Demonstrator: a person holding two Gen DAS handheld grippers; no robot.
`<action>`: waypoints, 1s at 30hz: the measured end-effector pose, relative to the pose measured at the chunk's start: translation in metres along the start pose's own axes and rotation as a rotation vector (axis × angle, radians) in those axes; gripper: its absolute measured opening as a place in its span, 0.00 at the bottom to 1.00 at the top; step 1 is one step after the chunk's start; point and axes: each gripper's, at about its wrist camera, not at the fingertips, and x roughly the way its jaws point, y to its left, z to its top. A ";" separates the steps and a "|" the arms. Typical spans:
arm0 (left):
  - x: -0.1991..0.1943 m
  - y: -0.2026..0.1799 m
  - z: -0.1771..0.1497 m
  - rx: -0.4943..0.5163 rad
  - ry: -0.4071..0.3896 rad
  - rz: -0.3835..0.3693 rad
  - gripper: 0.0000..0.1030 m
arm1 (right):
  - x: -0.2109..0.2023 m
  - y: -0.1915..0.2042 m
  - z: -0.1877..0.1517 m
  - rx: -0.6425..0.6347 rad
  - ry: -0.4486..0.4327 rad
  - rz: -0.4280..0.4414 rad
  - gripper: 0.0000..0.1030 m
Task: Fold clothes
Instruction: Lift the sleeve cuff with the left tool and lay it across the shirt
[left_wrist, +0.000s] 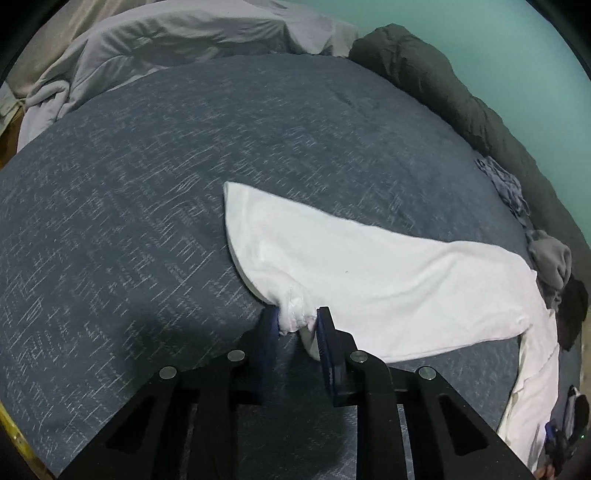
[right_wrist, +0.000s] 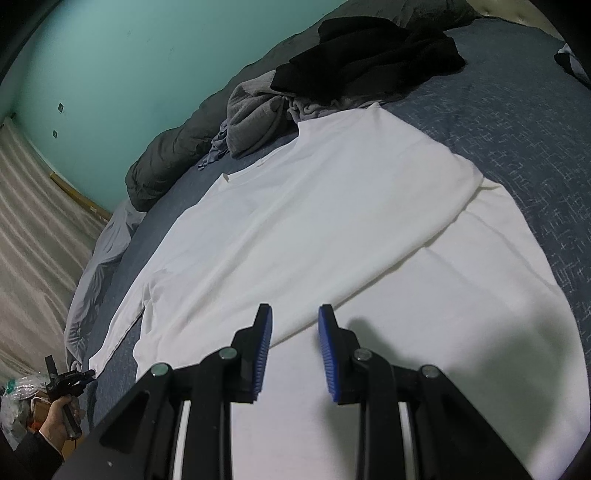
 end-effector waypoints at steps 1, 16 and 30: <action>0.000 0.000 0.002 0.000 0.000 -0.003 0.19 | 0.000 0.000 0.000 0.001 -0.001 0.001 0.25; -0.041 -0.098 0.026 0.166 -0.055 -0.148 0.14 | -0.008 -0.004 0.005 0.027 -0.019 0.028 0.25; -0.092 -0.324 0.013 0.412 -0.059 -0.428 0.14 | -0.028 -0.027 0.016 0.102 -0.055 0.051 0.25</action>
